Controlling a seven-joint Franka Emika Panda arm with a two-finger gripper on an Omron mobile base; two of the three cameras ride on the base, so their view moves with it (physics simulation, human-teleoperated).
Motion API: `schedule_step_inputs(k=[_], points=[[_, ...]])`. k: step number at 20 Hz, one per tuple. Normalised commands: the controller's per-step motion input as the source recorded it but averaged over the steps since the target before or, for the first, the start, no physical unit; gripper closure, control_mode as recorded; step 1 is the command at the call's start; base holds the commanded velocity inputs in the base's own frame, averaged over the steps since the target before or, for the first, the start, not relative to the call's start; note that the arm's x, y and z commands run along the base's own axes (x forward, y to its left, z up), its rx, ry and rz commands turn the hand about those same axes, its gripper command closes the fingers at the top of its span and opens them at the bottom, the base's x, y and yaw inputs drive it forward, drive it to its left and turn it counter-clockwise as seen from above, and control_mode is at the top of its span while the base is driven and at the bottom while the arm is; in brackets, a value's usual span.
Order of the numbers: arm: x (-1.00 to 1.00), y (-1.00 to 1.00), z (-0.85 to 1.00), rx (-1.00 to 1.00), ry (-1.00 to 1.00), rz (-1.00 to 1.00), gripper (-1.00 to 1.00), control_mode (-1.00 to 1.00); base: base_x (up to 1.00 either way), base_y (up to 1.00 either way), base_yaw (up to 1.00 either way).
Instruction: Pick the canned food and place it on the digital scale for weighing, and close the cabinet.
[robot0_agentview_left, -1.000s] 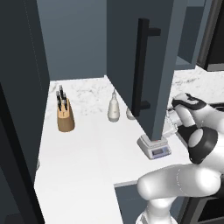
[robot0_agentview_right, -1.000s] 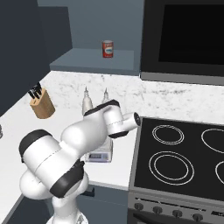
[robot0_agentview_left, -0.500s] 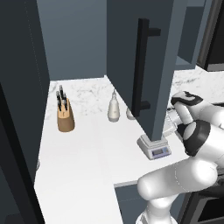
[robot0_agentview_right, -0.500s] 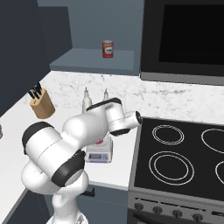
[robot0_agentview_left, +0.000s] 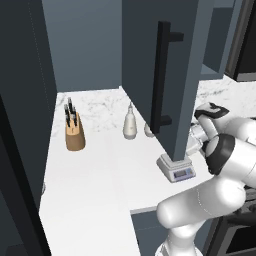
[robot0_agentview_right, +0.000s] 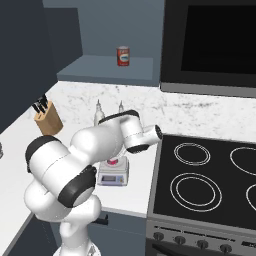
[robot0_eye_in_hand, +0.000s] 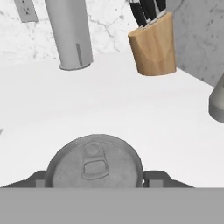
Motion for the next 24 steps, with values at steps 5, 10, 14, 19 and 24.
schedule_step_inputs(k=[5,10,14,19,24], points=[[-0.22,0.0,0.0,0.0,-0.09,0.0,-1.0,-1.0,0.0,0.0,0.0],[-0.14,0.0,0.01,0.0,-0.08,0.0,-1.0,-1.0,0.0,0.0,0.0],[0.01,0.0,0.0,0.0,-0.08,0.0,-1.0,-1.0,0.0,0.0,0.0],[0.01,0.0,0.0,0.0,-0.16,0.0,-1.0,-1.0,0.0,0.0,0.0],[-0.03,0.0,0.02,0.0,-0.23,0.0,-1.0,-1.0,0.0,0.0,0.0]])
